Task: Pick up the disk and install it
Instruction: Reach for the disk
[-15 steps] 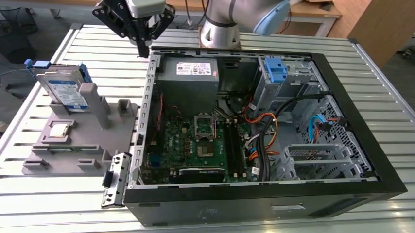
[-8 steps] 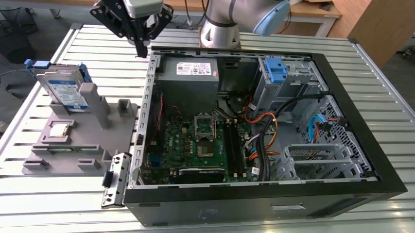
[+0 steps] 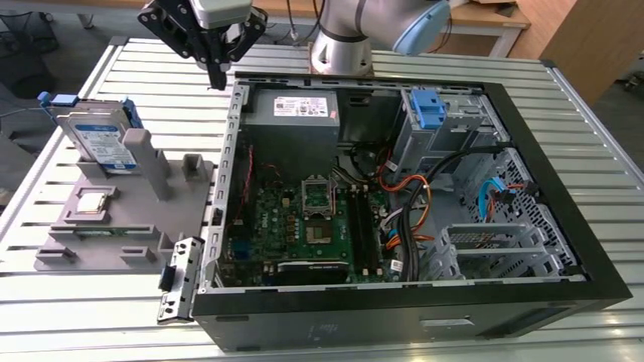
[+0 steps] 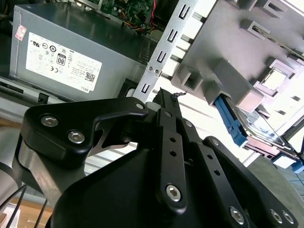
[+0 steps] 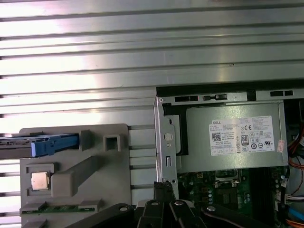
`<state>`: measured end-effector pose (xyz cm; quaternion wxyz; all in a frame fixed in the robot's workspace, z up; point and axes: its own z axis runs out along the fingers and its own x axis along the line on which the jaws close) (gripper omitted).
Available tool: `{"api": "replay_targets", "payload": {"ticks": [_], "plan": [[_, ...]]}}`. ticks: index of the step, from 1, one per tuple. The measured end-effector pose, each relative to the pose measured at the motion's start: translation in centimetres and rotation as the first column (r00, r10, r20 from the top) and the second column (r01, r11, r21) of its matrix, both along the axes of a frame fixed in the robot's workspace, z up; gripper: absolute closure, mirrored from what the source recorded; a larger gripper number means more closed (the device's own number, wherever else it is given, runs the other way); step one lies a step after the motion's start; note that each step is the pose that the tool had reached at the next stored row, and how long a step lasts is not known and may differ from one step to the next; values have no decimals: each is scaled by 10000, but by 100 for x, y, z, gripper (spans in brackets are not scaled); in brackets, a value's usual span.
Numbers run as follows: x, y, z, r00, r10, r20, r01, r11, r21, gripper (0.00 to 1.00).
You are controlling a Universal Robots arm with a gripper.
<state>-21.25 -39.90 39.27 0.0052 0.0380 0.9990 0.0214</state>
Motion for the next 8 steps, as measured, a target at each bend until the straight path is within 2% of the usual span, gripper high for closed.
{"api": "replay_targets", "payload": {"ticks": [8], "plan": [[-41, 0, -2, 10000, 1, -1, -1, 10000, 0, 89]]}}
